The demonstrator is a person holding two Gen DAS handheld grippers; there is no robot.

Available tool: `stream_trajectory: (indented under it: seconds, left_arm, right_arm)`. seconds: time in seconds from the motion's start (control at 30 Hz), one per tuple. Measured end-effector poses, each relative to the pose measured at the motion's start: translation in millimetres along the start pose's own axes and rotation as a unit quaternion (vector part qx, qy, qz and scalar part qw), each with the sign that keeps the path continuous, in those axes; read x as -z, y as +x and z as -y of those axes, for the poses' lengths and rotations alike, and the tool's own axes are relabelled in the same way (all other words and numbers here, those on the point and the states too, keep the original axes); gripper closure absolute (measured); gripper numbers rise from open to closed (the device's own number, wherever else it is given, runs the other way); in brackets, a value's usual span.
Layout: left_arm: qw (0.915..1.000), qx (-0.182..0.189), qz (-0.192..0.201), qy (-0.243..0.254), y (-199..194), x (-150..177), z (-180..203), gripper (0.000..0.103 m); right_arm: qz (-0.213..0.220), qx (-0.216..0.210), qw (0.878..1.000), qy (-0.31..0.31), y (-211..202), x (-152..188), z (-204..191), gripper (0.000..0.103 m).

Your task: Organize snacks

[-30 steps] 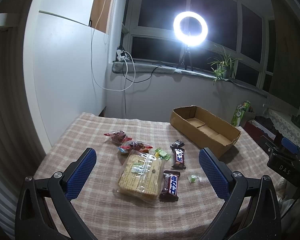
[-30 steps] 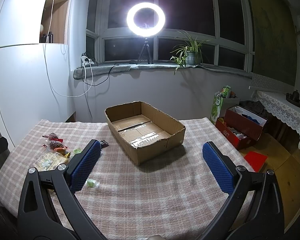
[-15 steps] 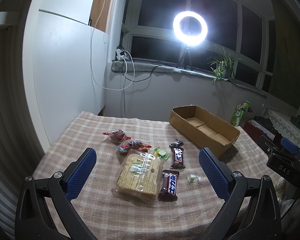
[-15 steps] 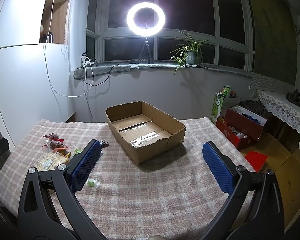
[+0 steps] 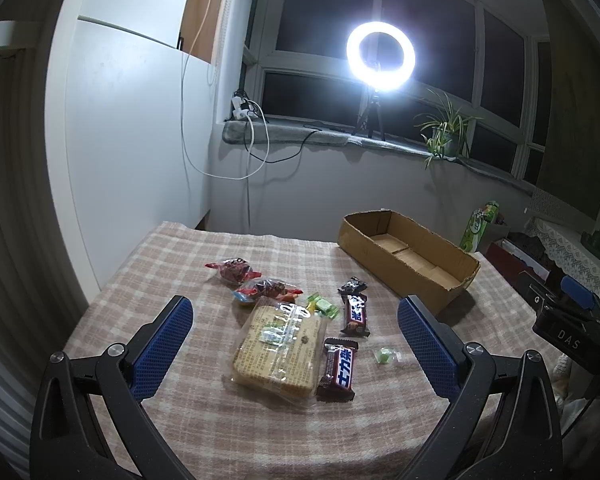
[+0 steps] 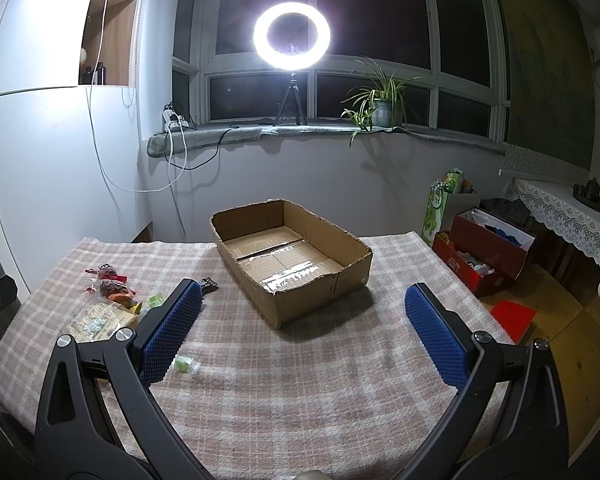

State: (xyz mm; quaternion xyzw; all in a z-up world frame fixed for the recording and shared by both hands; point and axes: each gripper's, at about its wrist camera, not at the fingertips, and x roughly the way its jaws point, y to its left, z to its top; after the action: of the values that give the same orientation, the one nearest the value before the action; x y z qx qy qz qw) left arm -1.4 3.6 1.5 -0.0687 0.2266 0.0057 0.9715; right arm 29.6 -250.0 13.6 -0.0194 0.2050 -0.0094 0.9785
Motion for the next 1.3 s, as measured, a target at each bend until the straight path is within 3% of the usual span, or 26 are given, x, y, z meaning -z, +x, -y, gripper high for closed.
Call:
stream_trajectory:
  seconds: [0.77, 1.3]
  left_arm:
    - [1.0000, 0.001, -0.005, 0.000, 1.2, 3.4, 0.7, 0.001]
    - [0.9989, -0.004, -0.046, -0.010, 28.1, 4.8, -17.0, 0.001]
  right_arm:
    - [-0.011, -0.003, 1.000, 0.001, 9.1, 8.8, -6.0, 0.000]
    - [-0.073, -0.060, 0.996, -0.011, 46.3, 13.3, -27.6, 0.000]
